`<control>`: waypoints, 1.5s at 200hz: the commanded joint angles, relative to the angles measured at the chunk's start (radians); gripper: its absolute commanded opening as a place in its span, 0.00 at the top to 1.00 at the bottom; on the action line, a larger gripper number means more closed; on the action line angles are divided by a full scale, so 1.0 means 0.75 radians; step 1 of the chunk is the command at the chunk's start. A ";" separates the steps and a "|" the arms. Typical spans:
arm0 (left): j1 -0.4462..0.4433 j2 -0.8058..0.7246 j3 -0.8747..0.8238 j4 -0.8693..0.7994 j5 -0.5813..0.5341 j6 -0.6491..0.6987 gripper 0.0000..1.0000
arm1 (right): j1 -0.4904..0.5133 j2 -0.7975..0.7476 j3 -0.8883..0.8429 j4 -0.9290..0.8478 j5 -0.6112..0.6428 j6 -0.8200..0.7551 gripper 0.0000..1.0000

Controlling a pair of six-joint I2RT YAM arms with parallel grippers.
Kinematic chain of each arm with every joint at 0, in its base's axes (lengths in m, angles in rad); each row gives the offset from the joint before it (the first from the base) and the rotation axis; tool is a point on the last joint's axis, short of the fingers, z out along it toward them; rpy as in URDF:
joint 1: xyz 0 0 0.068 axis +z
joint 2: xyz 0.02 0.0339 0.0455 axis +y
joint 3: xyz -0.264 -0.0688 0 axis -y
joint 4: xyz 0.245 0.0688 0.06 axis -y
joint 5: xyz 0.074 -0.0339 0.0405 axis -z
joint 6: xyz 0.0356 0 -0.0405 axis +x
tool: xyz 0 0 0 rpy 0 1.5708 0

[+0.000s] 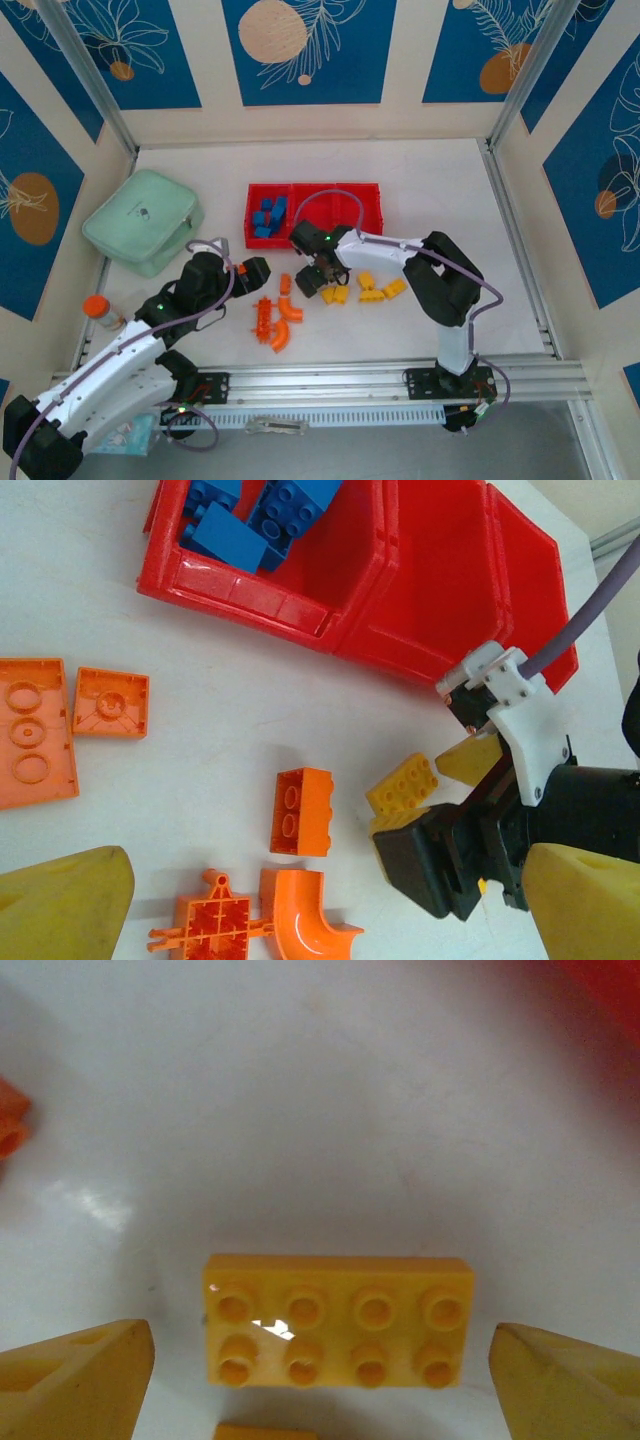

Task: Sort the legos into containers by color
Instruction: Pick up the lego from the center of the table, then place the lego in the container.

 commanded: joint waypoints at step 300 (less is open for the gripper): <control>0.207 0.036 0.141 -0.087 0.033 0.144 0.01 | -0.241 0.321 0.770 -0.011 0.186 -0.029 0.33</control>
